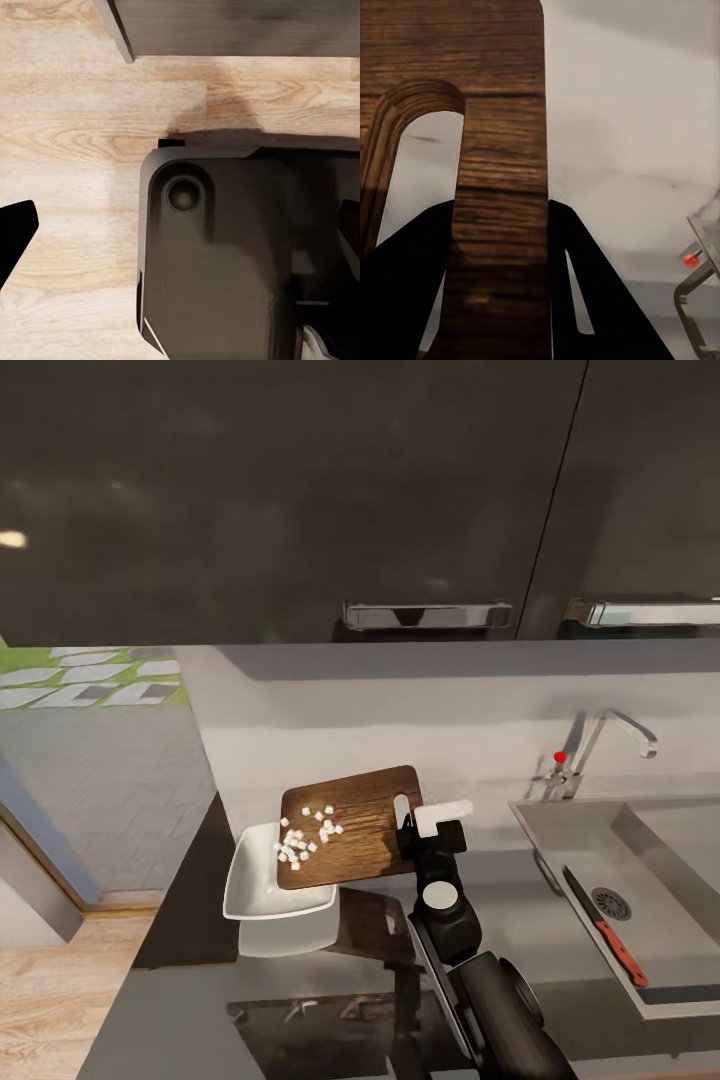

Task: In the kitchen, take the Vidalia onion out of the sink, dice it on the chopping board with the paring knife, put the diced onion into the bowl on the countertop, then place both the paring knife and the chopping board into the sink.

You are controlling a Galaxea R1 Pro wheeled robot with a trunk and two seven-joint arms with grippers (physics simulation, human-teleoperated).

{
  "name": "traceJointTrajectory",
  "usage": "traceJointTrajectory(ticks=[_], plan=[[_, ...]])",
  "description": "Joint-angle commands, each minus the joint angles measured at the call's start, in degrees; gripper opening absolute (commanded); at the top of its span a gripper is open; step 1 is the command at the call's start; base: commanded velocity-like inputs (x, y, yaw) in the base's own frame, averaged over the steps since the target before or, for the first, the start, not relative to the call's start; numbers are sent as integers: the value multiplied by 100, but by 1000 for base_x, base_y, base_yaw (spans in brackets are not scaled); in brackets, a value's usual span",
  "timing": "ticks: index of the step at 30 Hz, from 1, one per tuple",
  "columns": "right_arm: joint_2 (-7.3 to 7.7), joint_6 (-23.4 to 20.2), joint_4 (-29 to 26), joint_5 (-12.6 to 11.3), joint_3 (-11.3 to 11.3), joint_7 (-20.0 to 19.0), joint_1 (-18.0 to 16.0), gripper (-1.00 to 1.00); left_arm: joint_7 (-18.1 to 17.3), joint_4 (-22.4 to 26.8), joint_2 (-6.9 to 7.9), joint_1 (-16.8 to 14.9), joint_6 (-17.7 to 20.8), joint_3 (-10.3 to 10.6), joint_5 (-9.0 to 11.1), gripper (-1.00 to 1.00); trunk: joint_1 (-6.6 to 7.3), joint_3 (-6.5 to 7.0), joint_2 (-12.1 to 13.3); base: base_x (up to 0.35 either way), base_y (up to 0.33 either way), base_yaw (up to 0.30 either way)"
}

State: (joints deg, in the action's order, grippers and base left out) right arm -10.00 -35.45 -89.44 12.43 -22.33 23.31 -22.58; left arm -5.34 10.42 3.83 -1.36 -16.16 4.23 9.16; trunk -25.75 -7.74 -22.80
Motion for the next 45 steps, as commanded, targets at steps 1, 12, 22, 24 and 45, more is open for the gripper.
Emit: traceJointTrajectory(ticks=[1, 12, 22, 24, 45], plan=[[0, -41, -3, 30, -8, 16, -8, -100, -17, -5, 4, -5, -19, 43, 59, 100, -3, -12, -12, 65, 0, 0], [0, -41, -3, 31, -8, 16, -6, -100, -19, -5, 4, -5, -19, 43, 59, 100, -3, -12, -12, 162, 0, 0], [0, -41, -2, 31, -13, 16, -8, -100, -18, -5, 4, -5, -19, 44, 59, 100, -3, -12, -12, -11, 16, 0], [0, -41, -3, 31, -16, 19, -8, -100, -17, -5, 4, -5, -19, 44, 59, 100, -3, -12, -12, -71, 112, 0], [0, -39, 14, 31, -192, 260, -6, -100, -19, -5, 4, -5, -19, 43, 59, 100, -3, -12, -12, -3, 7, 0]])
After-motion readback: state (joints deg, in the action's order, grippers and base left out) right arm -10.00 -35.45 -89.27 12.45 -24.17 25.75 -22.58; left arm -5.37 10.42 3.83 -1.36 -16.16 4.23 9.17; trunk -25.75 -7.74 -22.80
